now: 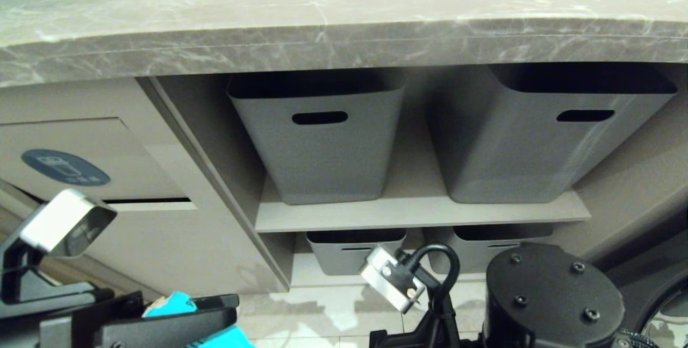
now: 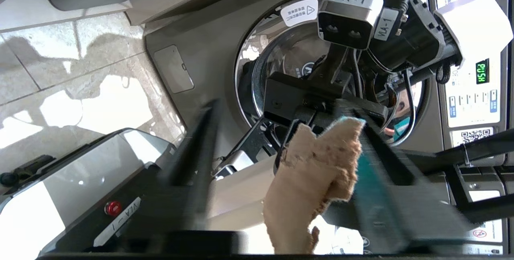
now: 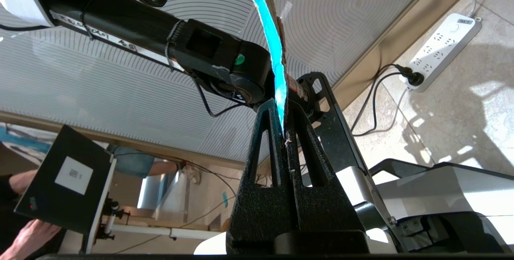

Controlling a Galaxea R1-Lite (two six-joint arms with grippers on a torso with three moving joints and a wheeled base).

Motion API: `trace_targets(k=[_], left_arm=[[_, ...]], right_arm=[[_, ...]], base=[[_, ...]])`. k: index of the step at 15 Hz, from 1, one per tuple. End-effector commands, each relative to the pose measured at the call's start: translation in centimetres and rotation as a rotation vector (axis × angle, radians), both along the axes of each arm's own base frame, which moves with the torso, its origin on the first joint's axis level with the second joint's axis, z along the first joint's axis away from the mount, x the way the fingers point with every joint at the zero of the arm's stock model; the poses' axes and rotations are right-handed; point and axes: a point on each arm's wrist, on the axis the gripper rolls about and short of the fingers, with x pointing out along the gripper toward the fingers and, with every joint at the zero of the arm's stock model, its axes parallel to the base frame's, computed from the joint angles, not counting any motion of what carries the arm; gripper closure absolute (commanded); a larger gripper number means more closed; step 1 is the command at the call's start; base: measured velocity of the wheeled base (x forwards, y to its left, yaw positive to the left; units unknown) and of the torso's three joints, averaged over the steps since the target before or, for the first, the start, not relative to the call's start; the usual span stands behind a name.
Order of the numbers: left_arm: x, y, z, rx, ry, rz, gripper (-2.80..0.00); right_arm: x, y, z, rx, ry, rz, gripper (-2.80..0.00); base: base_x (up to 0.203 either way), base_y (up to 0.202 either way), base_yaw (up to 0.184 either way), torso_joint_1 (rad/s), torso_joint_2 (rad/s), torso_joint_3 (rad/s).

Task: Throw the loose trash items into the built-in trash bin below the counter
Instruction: Hand it to the other hand

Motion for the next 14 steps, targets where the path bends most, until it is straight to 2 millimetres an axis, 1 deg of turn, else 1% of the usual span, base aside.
trace_targets(k=[1, 4, 8, 9, 12, 14], left_arm=[[-0.3, 0.2, 0.2, -0.009, -0.011, -0.004, 0.0], [-0.8, 0.4, 0.2, -0.014, -0.023, -0.004, 0.0], [-1.5, 0.7, -0.6, -0.009, -0.013, -0.002, 0.0], [-1.6, 0.8, -0.6, -0.009, -0.014, -0.001, 0.0], [-1.5, 0.8, -1.0, 0.0, 0.001, 0.002, 0.0], [-1.5, 0.8, -1.5, 0.013, 0.013, 0.039, 0.0]], right_arm=[[0.1, 0.1, -0.1, 0.0, 0.007, 0.001, 0.0], [0.2, 0.4, -0.3, -0.006, 0.05, -0.012, 0.0], [0.3, 0.5, -0.4, -0.011, 0.063, -0.015, 0.0], [0.2, 0.4, -0.4, -0.01, 0.058, -0.013, -2.8], [0.1, 0.2, -0.6, -0.02, 0.059, -0.022, -2.8], [0.1, -0.6, -0.6, -0.024, 0.055, -0.075, -2.8]], base=[[0.0, 0.0, 0.0, 0.0, 0.0, 0.0], [0.0, 0.0, 0.0, 0.0, 0.0, 0.0], [0.0, 0.0, 0.0, 0.0, 0.0, 0.0], [0.0, 0.0, 0.0, 0.0, 0.0, 0.0], [0.0, 0.0, 0.0, 0.0, 0.0, 0.0], [0.0, 0.0, 0.0, 0.0, 0.0, 0.0]])
